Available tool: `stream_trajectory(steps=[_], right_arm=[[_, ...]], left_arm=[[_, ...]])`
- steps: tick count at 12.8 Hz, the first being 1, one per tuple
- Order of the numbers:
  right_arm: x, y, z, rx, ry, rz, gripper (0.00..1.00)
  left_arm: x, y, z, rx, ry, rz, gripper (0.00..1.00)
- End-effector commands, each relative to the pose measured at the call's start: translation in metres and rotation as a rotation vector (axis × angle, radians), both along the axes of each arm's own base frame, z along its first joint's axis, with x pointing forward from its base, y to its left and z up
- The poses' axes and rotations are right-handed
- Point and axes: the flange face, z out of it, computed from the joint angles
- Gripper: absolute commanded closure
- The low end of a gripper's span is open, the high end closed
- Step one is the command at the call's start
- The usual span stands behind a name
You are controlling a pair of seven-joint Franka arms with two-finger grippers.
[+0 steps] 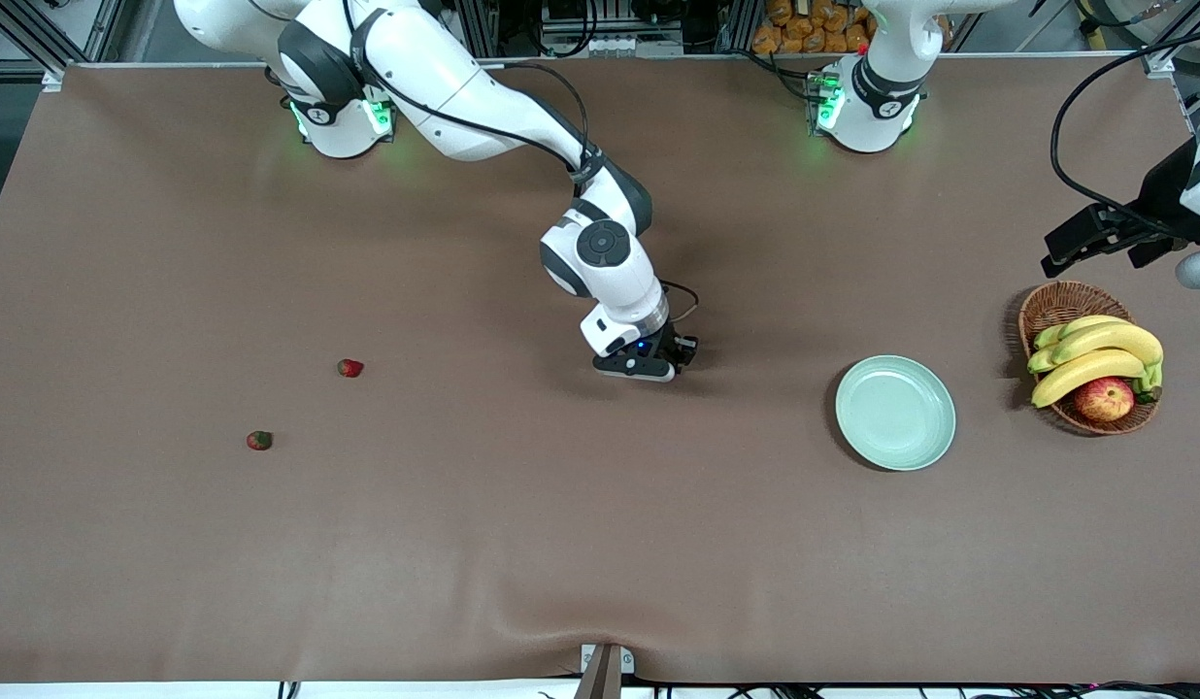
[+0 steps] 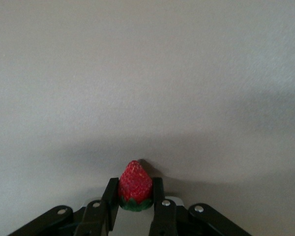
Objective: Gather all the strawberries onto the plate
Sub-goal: 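Carry the strawberry to mid-table with the right gripper and release it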
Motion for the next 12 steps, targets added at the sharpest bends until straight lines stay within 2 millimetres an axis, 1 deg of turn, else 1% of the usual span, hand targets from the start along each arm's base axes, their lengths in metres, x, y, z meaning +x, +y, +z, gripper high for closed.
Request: stream_trajectory(steps=[1, 2, 3, 4, 5, 6, 7, 8, 9, 10, 11, 12], right_arm=[[0.010, -0.008, 0.003, -0.021, -0.018, 0.005, 0.00], [0.011, -0.007, 0.014, -0.018, -0.022, 0.003, 0.00], [0.018, -0.012, 0.028, -0.016, -0.033, -0.004, 0.00], [0.026, -0.020, 0.046, -0.029, -0.029, -0.015, 0.00], [0.036, -0.033, 0.069, -0.060, -0.014, -0.027, 0.00], [0.050, -0.052, 0.092, -0.100, 0.004, -0.043, 0.00], [0.064, -0.074, 0.109, -0.136, 0.020, -0.039, 0.00], [0.080, -0.101, 0.126, -0.174, 0.045, -0.017, 0.00], [0.092, -0.130, 0.140, -0.221, 0.088, 0.003, 0.00], [0.109, -0.168, 0.155, -0.255, 0.130, 0.003, 0.00], [0.126, -0.210, 0.164, -0.277, 0.161, 0.001, 0.00], [0.140, -0.251, 0.167, -0.291, 0.185, 0.008, 0.00]], left_arm=[[0.000, 0.000, 0.000, -0.018, -0.014, -0.015, 0.00], [0.000, 0.000, -0.002, -0.018, -0.013, -0.015, 0.00], [0.002, -0.001, -0.003, -0.019, -0.011, -0.016, 0.00], [0.002, -0.001, -0.004, -0.019, -0.011, -0.015, 0.00], [0.002, -0.001, -0.004, -0.019, -0.011, -0.018, 0.00], [0.003, -0.003, -0.005, -0.019, -0.011, -0.019, 0.00], [0.004, -0.005, -0.006, -0.019, -0.010, -0.022, 0.00], [0.006, -0.005, -0.010, -0.020, -0.003, -0.022, 0.00], [0.008, -0.006, -0.012, -0.020, -0.005, -0.022, 0.00], [0.012, -0.013, -0.019, -0.023, 0.005, -0.017, 0.00], [0.016, -0.023, -0.026, -0.024, 0.005, -0.023, 0.00], [0.022, -0.030, -0.037, -0.026, 0.013, -0.012, 0.00]])
